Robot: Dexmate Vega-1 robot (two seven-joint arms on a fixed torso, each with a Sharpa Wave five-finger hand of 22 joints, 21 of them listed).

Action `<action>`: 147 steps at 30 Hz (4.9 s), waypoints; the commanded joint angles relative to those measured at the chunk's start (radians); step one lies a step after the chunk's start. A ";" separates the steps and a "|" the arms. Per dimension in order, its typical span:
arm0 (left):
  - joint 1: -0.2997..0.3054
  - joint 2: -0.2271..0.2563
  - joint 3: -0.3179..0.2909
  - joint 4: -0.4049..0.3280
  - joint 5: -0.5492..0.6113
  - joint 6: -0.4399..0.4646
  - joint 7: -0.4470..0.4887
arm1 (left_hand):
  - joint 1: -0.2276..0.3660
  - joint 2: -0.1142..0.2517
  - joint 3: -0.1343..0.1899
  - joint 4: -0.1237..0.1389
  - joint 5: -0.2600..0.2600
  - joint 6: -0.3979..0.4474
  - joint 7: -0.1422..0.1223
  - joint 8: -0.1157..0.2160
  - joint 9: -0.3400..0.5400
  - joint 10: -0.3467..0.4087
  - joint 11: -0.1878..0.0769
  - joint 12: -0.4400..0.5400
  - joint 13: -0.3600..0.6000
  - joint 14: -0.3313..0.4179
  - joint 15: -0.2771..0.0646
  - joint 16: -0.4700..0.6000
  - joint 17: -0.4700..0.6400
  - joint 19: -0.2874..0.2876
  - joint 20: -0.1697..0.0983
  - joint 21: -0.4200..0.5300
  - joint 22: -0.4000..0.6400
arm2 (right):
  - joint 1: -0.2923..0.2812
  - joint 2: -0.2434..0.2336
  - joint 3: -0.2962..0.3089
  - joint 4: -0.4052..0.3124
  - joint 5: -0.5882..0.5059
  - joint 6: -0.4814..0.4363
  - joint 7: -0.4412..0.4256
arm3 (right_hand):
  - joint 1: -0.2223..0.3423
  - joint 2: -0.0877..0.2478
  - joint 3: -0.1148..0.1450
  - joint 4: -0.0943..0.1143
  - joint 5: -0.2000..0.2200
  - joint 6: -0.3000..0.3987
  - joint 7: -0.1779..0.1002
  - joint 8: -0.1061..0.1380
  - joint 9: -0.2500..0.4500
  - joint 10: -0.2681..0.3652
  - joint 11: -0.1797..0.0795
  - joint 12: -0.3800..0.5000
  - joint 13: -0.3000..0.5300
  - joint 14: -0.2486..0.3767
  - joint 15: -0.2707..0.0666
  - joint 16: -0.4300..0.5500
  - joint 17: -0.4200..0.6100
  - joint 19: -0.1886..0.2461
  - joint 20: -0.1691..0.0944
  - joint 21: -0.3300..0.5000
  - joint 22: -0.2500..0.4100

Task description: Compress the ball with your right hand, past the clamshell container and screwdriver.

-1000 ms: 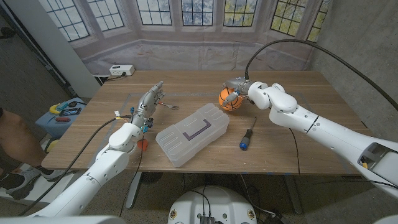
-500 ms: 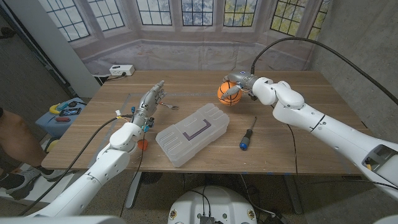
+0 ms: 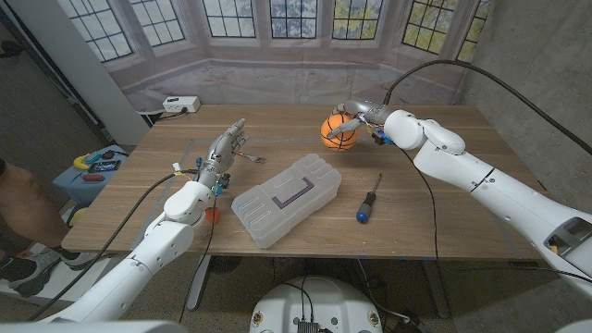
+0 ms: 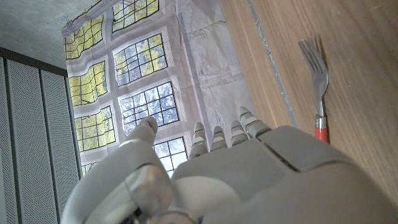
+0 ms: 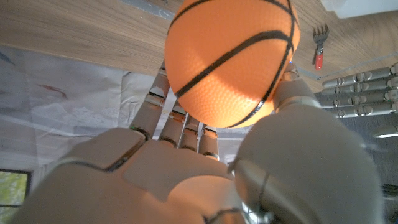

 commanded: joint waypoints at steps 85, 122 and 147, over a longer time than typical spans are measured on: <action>0.023 0.000 -0.016 -0.036 -0.026 0.012 0.006 | -0.025 0.000 0.022 -0.018 0.007 0.014 0.001 -0.001 0.006 0.008 0.002 0.006 0.002 0.007 0.003 0.003 0.003 0.003 0.008 0.000 0.004 | -0.094 0.218 0.312 0.436 1.278 0.089 0.068 | 0.066 0.048 -0.038 0.015 -0.029 0.017 0.048 -0.023 0.005 0.009 0.050 0.021 -0.008 0.027 0.000 0.039 0.095 0.028 0.024 0.016 0.009; 0.031 0.009 -0.025 -0.052 -0.034 0.029 0.009 | -0.025 0.002 0.032 -0.027 0.008 0.014 0.003 -0.001 0.007 0.008 0.007 0.005 0.002 0.005 0.008 0.002 0.002 0.001 0.013 -0.001 0.005 | -0.109 0.300 0.371 0.521 1.460 -0.009 0.103 | 0.032 0.055 -0.056 0.025 -0.027 -0.046 0.054 -0.069 0.000 -0.024 0.067 0.006 -0.025 0.008 0.028 0.024 0.110 0.025 0.043 0.016 0.010; 0.045 0.033 -0.049 -0.071 -0.034 0.040 0.020 | -0.023 0.001 0.037 -0.035 0.009 0.017 0.003 -0.001 0.007 0.007 0.007 0.005 0.002 0.003 0.008 0.001 0.001 0.000 0.013 -0.001 0.005 | -0.088 0.338 0.381 0.583 1.488 -0.019 0.136 | 0.013 0.057 -0.065 0.027 -0.026 -0.065 0.050 -0.089 0.000 -0.058 0.081 -0.007 -0.031 -0.023 0.045 0.004 0.116 0.021 0.050 0.014 0.011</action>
